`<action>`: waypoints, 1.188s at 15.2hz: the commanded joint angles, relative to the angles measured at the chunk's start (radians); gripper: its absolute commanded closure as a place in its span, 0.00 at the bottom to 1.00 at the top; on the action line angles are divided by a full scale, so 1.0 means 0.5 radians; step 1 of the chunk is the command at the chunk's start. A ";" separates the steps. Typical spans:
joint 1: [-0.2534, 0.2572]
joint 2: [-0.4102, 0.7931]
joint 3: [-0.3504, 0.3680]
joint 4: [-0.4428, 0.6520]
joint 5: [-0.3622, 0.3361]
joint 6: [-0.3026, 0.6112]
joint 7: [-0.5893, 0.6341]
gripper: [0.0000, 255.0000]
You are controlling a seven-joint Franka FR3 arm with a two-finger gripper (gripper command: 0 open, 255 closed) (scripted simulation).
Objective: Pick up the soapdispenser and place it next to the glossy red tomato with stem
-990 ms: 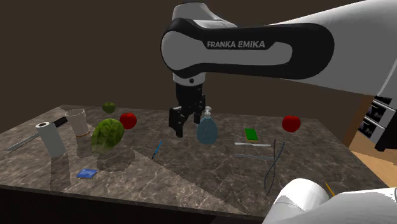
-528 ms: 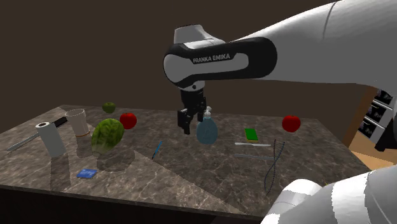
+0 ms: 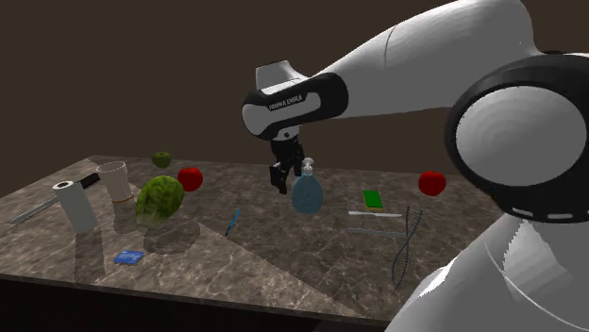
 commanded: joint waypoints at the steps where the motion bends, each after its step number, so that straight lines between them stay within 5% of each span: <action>1: -0.022 0.134 -0.036 0.072 -0.044 0.056 -0.068 0.00; 18: -0.216 1.381 -0.192 1.145 -0.216 0.236 -0.541 0.00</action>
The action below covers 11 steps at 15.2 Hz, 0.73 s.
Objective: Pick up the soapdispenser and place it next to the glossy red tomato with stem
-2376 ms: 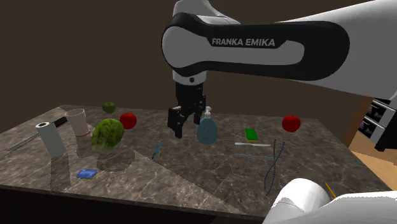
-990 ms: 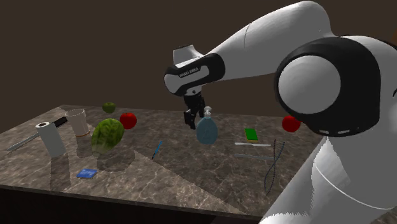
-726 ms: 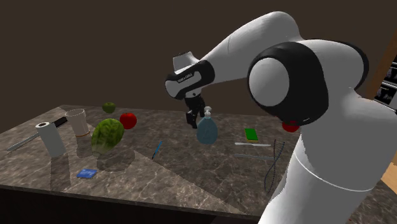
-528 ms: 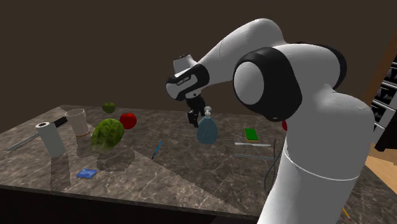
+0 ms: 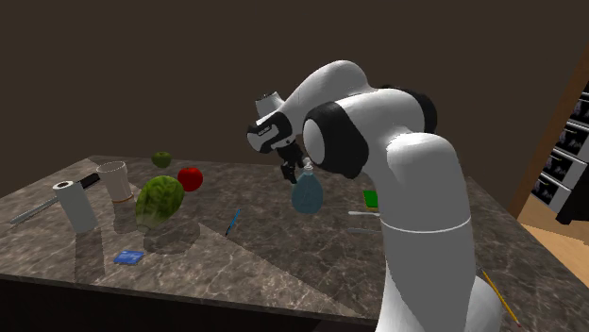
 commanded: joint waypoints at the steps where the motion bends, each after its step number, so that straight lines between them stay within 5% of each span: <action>1: -0.028 0.164 -0.008 0.185 -0.008 -0.015 -0.056 0.00; 3: -0.052 0.290 -0.013 0.334 -0.011 -0.032 -0.098 0.00; 11: -0.095 0.365 -0.022 0.258 -0.014 0.130 -0.093 0.00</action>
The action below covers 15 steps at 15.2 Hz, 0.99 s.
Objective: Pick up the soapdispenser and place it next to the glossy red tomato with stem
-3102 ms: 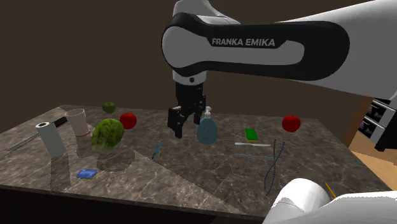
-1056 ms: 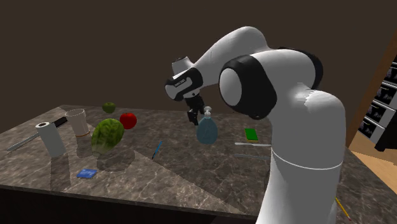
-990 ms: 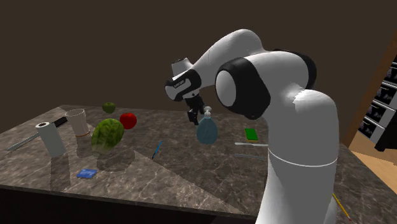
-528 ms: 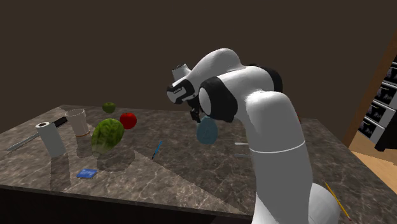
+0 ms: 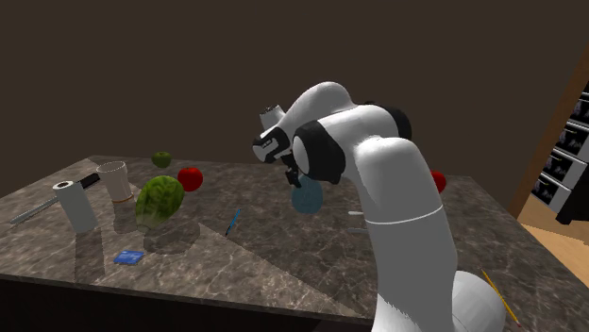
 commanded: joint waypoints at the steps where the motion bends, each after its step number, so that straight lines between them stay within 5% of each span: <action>1: -0.003 0.011 0.000 -0.006 0.000 0.018 0.003 0.00; 7: -0.003 0.011 0.000 -0.006 0.000 0.018 0.003 0.00; 8: -0.003 0.011 0.000 -0.006 0.000 0.018 0.003 1.00; 15: -0.003 0.012 0.000 -0.006 0.000 0.018 0.004 1.00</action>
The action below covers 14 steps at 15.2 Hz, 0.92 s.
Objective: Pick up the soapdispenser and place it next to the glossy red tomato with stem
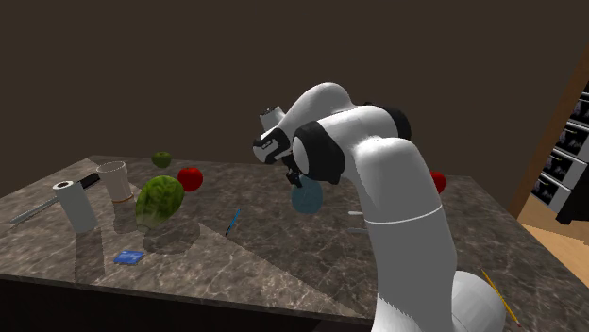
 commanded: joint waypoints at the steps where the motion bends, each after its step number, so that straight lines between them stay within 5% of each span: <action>1: 0.000 0.001 -0.001 -0.002 0.000 0.000 0.000 1.00; 14: 0.004 -0.102 -0.002 0.161 0.017 -0.251 -0.090 1.00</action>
